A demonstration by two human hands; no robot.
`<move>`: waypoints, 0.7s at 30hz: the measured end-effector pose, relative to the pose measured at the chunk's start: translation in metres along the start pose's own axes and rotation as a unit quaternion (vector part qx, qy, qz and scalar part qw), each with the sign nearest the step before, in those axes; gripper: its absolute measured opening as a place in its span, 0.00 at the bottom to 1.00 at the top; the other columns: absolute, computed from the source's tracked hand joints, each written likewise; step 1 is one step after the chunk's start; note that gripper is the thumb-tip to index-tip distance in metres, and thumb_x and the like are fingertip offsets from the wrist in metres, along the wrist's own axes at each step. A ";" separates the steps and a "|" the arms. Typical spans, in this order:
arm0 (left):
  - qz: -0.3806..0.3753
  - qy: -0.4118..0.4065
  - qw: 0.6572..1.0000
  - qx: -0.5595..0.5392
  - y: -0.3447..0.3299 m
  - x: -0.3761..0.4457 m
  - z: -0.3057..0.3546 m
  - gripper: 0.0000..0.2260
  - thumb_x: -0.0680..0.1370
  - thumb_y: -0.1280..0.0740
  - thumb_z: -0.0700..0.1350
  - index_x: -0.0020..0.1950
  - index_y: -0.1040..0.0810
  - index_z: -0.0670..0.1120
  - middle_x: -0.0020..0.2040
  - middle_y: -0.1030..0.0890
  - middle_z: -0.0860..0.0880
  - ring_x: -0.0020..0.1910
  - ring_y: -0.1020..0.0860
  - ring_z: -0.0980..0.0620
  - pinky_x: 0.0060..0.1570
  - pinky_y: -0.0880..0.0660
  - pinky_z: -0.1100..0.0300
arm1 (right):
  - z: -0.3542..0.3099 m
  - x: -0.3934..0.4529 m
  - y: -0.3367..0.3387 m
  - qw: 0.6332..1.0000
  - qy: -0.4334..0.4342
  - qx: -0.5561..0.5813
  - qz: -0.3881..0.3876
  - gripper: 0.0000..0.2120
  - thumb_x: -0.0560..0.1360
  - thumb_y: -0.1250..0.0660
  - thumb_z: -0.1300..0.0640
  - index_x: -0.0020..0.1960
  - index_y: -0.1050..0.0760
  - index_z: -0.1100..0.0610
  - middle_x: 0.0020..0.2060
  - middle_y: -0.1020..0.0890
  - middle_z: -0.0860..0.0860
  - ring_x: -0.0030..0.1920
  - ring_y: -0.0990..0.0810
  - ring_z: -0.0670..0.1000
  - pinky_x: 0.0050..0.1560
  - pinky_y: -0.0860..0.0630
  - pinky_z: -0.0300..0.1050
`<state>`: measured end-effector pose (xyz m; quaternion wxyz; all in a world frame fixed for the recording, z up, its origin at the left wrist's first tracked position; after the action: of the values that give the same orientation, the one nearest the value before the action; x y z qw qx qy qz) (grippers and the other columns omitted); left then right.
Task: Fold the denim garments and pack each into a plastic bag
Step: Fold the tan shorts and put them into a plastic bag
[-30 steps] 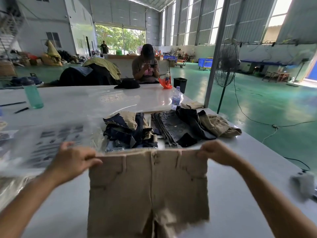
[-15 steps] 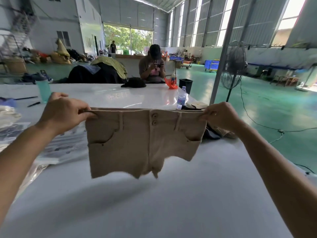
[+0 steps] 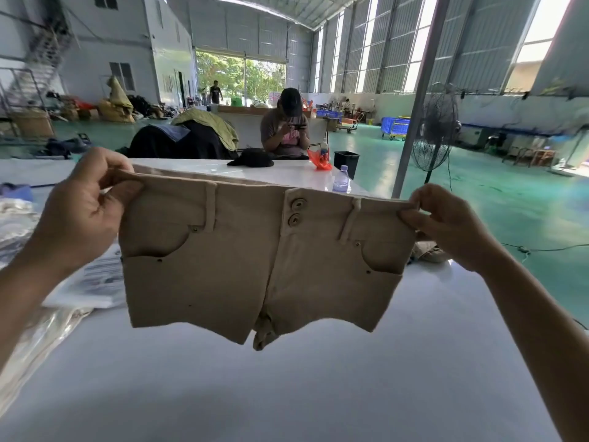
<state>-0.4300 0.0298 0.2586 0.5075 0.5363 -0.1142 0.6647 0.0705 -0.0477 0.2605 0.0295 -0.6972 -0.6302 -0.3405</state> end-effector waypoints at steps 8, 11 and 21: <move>-0.071 0.098 0.983 -0.139 -0.038 -0.028 0.027 0.10 0.75 0.32 0.56 0.52 0.31 0.63 0.44 0.17 0.58 0.38 0.19 0.61 0.32 0.23 0.69 | 0.012 0.002 -0.006 0.989 -0.019 0.142 0.026 0.07 0.68 0.27 0.57 0.42 0.21 0.45 0.32 0.20 0.44 0.32 0.24 0.41 0.32 0.27 0.32; -0.115 0.194 0.971 -0.082 -0.086 -0.058 0.010 0.11 0.77 0.33 0.40 0.49 0.31 0.55 0.36 0.20 0.52 0.34 0.24 0.51 0.31 0.28 0.66 | 0.064 0.016 -0.028 0.996 -0.079 -0.013 0.039 0.11 0.72 0.29 0.65 0.46 0.23 0.49 0.33 0.22 0.47 0.32 0.25 0.42 0.31 0.29 0.31; -0.430 0.149 0.851 0.264 -0.218 -0.251 0.007 0.26 0.78 0.39 0.59 0.73 0.38 0.51 0.75 0.39 0.47 0.73 0.40 0.48 0.70 0.43 0.52 | 0.241 -0.120 -0.099 0.852 -0.409 -0.316 -0.089 0.27 0.74 0.32 0.44 0.62 0.31 0.64 0.59 0.24 0.61 0.60 0.26 0.60 0.54 0.29 0.49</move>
<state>-0.2745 -0.0133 -0.0324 0.5929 0.5403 0.3840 0.4573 0.0901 -0.0170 -0.0239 -0.4830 -0.6860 -0.5033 -0.2068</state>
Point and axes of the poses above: each hand's wrist, its own x-axis towards the middle knuckle, its own y-axis out of the back of the hand, z = x × y, the point moved 7 cm from there along x, towards the middle knuckle
